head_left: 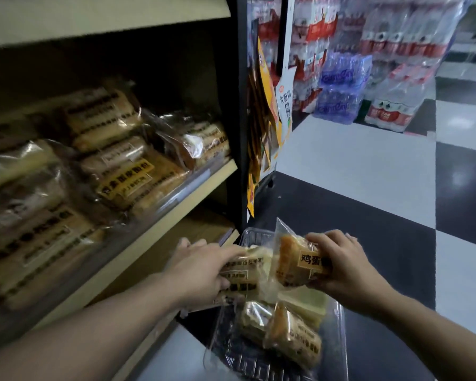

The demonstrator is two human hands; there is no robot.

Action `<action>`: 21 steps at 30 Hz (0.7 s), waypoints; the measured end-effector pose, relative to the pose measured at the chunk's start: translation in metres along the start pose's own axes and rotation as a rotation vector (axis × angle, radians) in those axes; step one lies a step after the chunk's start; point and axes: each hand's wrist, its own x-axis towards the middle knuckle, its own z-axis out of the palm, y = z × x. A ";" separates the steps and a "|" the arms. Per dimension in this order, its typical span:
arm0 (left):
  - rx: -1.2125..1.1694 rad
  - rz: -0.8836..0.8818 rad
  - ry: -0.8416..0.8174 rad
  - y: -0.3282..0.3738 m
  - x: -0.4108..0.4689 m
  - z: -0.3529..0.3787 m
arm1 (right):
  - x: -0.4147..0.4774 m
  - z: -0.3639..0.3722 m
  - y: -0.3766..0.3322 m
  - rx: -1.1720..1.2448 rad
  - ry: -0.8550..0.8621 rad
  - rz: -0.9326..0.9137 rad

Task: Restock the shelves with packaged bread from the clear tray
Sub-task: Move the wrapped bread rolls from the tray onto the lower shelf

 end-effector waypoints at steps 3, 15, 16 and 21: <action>0.011 -0.062 0.102 0.001 -0.015 -0.043 | 0.025 -0.031 -0.028 -0.081 -0.024 -0.119; 0.016 -0.361 0.390 -0.038 -0.108 -0.153 | 0.108 -0.101 -0.159 -0.113 0.024 -0.432; 0.020 -0.392 0.394 -0.045 -0.117 -0.155 | 0.115 -0.098 -0.172 -0.119 0.022 -0.454; 0.011 -0.561 0.384 -0.087 -0.171 -0.158 | 0.134 -0.073 -0.246 -0.098 -0.068 -0.522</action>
